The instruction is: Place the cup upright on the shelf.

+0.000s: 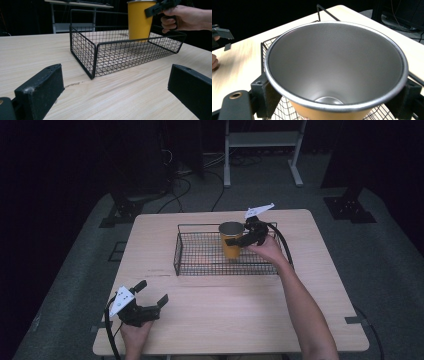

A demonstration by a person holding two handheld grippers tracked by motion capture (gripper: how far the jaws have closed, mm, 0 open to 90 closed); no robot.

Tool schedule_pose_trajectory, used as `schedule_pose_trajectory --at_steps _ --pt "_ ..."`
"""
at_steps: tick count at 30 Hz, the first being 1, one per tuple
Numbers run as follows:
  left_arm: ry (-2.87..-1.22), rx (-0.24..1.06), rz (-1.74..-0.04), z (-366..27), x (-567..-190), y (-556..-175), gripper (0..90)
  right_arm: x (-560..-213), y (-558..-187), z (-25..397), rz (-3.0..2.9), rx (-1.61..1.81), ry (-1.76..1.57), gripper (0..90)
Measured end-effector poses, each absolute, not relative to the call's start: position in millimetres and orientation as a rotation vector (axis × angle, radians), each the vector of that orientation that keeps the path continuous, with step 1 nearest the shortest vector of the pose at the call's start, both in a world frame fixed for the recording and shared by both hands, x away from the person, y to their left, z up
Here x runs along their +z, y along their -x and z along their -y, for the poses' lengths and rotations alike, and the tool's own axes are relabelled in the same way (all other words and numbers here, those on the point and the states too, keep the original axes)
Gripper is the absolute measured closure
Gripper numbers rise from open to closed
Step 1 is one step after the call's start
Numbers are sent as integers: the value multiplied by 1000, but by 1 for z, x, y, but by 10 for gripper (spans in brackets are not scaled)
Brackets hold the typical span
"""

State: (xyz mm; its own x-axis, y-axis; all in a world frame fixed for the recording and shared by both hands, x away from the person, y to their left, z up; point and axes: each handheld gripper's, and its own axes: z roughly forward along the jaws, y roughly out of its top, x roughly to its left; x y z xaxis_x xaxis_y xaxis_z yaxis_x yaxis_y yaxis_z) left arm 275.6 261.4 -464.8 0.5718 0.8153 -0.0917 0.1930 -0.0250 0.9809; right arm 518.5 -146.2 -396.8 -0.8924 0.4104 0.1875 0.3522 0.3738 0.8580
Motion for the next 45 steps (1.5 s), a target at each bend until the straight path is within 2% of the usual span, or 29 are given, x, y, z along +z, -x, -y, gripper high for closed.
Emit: schedule_pose_trajectory --at_steps 9,34,41,45 --pt "-1549 616 -884 -262 -465 -275 0 -416 -521 136 -2595 1478 -712 139" --pt "-1549 617 -884 -262 -465 -275 0 -416 -516 130 -2642 1306 -636 122" --pt "-1548 618 -884 -262 -465 -275 0 -411 -513 133 -2619 1319 -612 76" --pt "-1548 619 -884 -262 -465 -275 0 -408 -511 136 -2614 1310 -640 16"
